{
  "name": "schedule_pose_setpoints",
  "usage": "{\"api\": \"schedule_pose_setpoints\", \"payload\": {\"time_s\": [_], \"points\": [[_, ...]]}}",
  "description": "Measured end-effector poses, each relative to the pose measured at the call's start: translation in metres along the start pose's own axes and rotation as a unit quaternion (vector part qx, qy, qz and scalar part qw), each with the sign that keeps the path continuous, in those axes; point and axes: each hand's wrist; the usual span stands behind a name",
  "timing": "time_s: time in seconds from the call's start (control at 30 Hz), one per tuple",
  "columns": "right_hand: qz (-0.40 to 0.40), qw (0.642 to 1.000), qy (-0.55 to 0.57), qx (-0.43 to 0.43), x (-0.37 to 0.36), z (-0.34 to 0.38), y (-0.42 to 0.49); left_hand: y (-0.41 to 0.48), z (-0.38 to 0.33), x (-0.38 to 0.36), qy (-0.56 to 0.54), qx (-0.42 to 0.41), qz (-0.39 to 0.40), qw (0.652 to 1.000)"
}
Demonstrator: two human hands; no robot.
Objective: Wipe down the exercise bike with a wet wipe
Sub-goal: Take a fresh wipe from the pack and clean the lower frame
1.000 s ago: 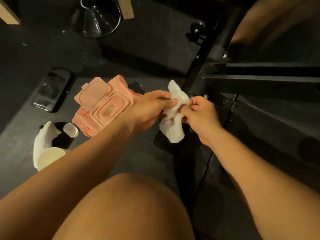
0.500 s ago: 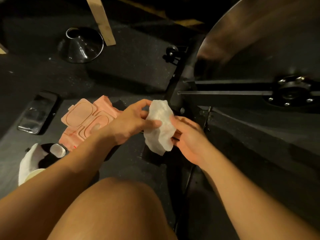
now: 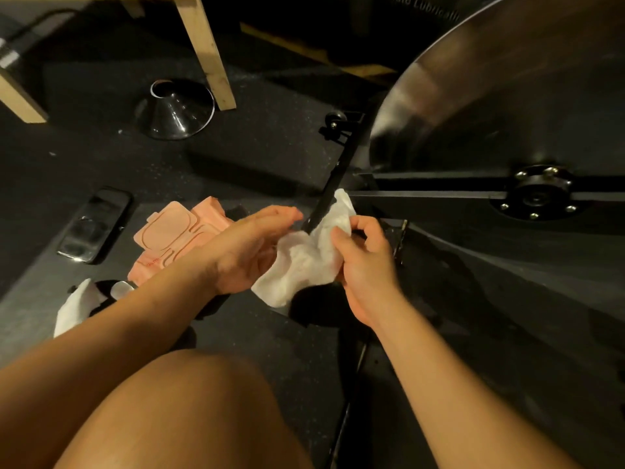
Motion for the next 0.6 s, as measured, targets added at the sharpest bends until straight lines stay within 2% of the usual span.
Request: {"api": "schedule_pose_setpoints", "payload": {"time_s": [0.07, 0.2, 0.3, 0.47, 0.5, 0.53, 0.6], "points": [[0.014, 0.995, -0.084, 0.057, -0.003, -0.003, -0.006, -0.004, 0.006, -0.002, 0.006, 0.049, 0.017, 0.999], [0.047, 0.973, -0.194, 0.119, -0.004, -0.005, -0.010, -0.010, 0.014, -0.005, 0.002, 0.027, 0.006, 1.000], [0.017, 0.976, -0.191, 0.107, -0.005, -0.007, -0.012, -0.012, 0.016, -0.008, 0.015, -0.011, -0.030, 0.999], [-0.016, 0.983, -0.151, 0.099, 0.001, -0.008, -0.019, -0.013, 0.018, -0.006, 0.128, -0.103, -0.126, 0.978], [-0.005, 0.979, -0.178, 0.095, 0.002, -0.009, -0.020, -0.014, 0.019, -0.005, 0.165, -0.133, -0.160, 0.964], [0.014, 0.970, -0.221, 0.097, 0.002, -0.011, -0.021, -0.013, 0.020, -0.003, 0.233, -0.164, -0.215, 0.934], [0.080, 0.934, -0.324, 0.129, 0.005, -0.014, -0.024, -0.012, 0.023, 0.007, 0.370, -0.197, -0.319, 0.850]]}}
Point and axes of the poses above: each hand's wrist, its own y-axis towards the middle knuckle, its own x-axis out of the back of the hand, z = x × y, and after that the axes turned 14 degrees about x, right-handed
